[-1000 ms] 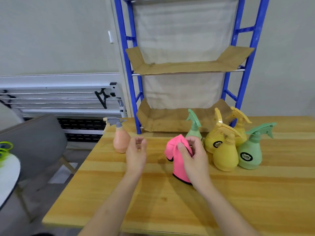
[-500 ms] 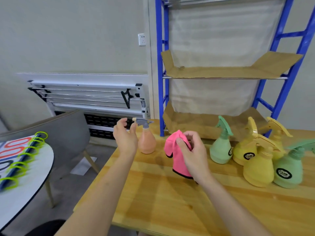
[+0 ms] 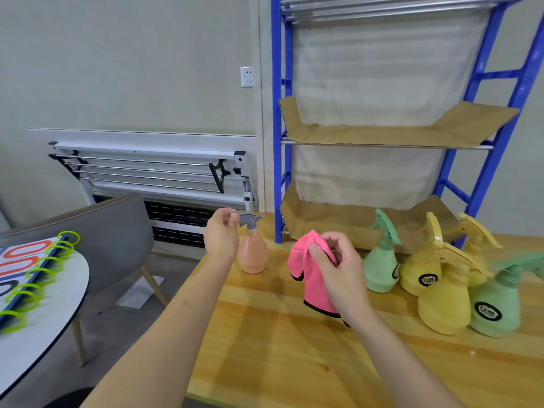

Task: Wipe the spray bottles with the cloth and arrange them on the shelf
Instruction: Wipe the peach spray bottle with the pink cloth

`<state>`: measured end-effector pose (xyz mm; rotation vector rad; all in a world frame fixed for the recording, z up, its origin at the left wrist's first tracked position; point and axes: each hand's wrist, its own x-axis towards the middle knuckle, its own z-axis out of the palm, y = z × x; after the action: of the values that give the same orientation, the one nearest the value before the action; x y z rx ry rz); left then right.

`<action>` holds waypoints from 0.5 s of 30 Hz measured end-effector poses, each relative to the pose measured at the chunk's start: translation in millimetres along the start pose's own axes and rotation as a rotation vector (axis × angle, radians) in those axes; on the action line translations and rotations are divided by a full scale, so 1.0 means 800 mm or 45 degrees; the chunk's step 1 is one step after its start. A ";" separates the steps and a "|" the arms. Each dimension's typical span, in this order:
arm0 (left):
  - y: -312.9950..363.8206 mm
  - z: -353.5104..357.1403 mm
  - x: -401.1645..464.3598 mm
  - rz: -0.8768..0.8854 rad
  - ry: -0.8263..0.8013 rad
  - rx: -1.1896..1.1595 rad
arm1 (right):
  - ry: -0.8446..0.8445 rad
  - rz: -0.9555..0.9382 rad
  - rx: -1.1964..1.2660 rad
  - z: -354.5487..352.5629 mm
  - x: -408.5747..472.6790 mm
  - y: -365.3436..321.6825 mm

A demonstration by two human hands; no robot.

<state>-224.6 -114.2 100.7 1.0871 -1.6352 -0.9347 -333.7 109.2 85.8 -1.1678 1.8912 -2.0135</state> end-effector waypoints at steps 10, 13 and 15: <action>0.011 0.011 -0.051 0.171 -0.166 -0.019 | 0.023 -0.145 -0.171 -0.033 0.024 -0.015; 0.015 0.015 -0.072 0.173 -0.307 -0.154 | 0.010 -0.182 -0.229 -0.042 0.037 -0.025; 0.020 0.018 -0.087 0.176 -0.416 -0.239 | 0.001 -0.207 -0.299 -0.050 0.045 -0.031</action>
<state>-229.9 -42.1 91.5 0.7108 -1.8157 -1.1928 -372.8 124.8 127.5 -1.4197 2.1437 -1.9053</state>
